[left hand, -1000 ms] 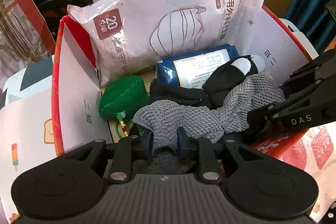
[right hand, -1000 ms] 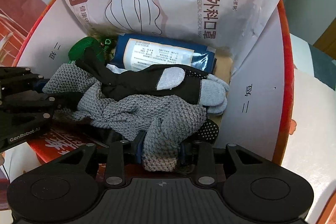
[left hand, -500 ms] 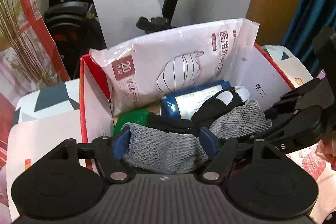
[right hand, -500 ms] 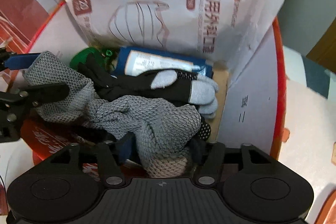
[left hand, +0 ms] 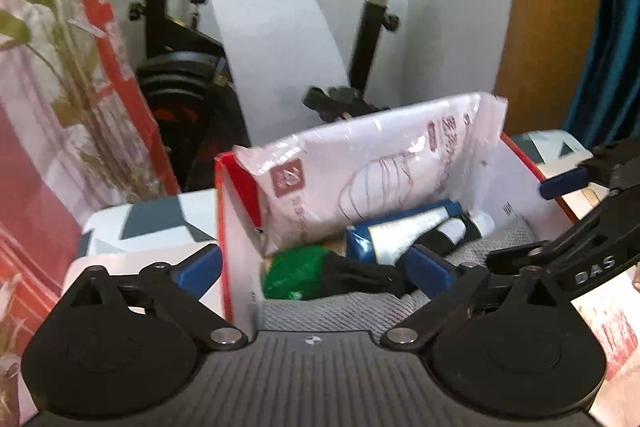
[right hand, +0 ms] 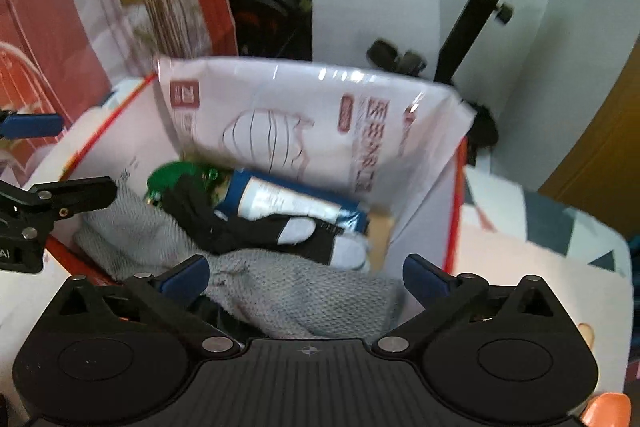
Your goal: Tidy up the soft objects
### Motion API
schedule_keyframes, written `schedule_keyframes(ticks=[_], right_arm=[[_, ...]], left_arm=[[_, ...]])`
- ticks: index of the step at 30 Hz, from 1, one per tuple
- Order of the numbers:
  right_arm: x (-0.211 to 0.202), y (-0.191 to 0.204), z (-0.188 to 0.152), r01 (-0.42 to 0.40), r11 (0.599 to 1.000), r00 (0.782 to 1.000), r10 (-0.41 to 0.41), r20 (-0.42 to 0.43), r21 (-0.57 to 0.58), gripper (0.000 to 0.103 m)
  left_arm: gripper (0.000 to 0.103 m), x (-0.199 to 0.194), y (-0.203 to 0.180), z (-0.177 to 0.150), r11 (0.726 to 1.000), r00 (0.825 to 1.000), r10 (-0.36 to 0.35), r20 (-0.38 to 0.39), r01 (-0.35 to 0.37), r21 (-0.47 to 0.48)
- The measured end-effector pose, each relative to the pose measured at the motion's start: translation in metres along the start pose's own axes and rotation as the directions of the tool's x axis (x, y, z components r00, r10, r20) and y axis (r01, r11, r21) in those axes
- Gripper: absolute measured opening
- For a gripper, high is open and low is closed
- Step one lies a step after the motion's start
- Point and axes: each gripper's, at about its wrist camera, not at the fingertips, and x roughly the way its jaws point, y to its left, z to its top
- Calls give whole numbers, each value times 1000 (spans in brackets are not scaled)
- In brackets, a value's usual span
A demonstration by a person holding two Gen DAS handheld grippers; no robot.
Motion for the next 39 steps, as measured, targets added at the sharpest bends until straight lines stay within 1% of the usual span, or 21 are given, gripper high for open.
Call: schedule_keyframes(ticks=[4,7,10,12,15,17,19,22,27,29,32,35,38,39], right_arm=[[-18,-5,-6,18,1000,997,-19,76,15,103],[-29,-5,-14,12,999,991,-16,133,36,103],[-43,-2,-23,1,999,977,-12,213,49,103],[-57,-1,-30,-19,999,961,6,275,43,103],[-67,0,-38,20,996,945,-47,325,87,103],[-75,0,-42,28,994,940,-62,334,106,103],[-82,4,-47,59,992,934,-94,343,113,103],[-97,10,-53,97,989,919,-132,371,112,103],[-136,17,-67,79,988,895,-130,426,135,103],[-154,21,-73,77,987,881,-133,454,140,103],[-184,27,-83,73,987,860,-135,491,143,103],[-214,32,-93,70,986,834,-141,533,152,103],[-243,37,-103,79,985,810,-155,566,157,103],[-252,40,-106,84,984,804,-159,573,156,103]], left_arm=[[103,-15,-1,-2,998,998,55,38,-54,-26],[103,-28,-3,-5,997,995,67,71,-64,-44],[103,-43,-5,-10,993,989,93,115,-83,-88],[103,-53,-7,-13,989,985,101,137,-85,-123],[103,-64,-9,-18,981,979,132,158,-106,-163],[103,-72,-11,-20,978,974,152,165,-124,-169],[103,-81,-13,-21,975,968,172,183,-142,-169],[103,-102,-14,-23,973,957,188,222,-152,-172],[103,-144,-18,-25,966,937,216,273,-164,-199],[103,-159,-20,-26,964,932,225,284,-170,-205],[103,-186,-23,-29,961,919,232,317,-167,-219],[103,-214,-29,-33,954,899,264,350,-190,-230],[103,-238,-39,-36,948,874,303,380,-236,-214],[103,-246,-42,-37,949,867,304,394,-238,-208]])
